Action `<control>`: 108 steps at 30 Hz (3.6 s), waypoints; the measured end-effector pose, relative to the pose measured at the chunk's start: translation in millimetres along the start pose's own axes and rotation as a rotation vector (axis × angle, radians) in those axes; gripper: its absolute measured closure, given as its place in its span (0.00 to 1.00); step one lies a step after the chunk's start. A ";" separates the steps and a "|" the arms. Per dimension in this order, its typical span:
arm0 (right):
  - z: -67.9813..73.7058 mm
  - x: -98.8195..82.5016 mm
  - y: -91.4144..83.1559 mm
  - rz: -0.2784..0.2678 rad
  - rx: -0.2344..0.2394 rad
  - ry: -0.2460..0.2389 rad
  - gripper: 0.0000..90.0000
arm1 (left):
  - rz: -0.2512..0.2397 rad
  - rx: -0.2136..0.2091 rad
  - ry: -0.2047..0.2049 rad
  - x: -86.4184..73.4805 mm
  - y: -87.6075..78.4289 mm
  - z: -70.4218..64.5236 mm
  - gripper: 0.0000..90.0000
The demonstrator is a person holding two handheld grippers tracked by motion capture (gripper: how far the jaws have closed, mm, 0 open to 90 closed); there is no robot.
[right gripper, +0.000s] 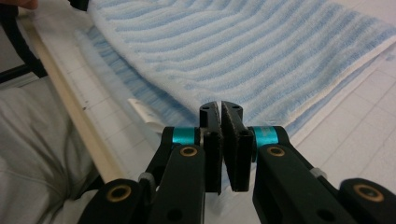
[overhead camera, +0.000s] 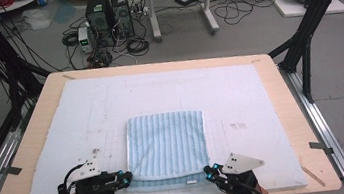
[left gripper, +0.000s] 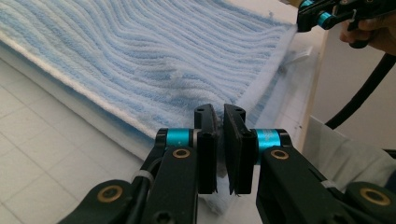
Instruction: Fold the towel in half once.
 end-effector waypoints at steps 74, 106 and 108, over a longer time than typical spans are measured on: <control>-143.8 14.2 112.0 0.171 -0.221 0.107 0.89 | 0.119 0.414 0.043 49.0 98.3 163.2 0.83; -185.0 39.3 139.0 0.116 -0.302 0.130 0.69 | -0.027 0.492 0.003 74.0 101.8 192.8 0.63; -188.5 40.5 134.2 0.082 -0.310 0.187 0.50 | -0.052 0.481 -0.032 77.7 94.7 193.6 0.49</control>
Point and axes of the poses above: each handheld gripper's, and its own axes: y roughly forward along the jaws, x roughly out of its top, z roughly to its left, the point moved 9 cm from there along y, roughly forward along the jaws, and after that the axes turned 12 degrees about -z, right-handed, at the moved point
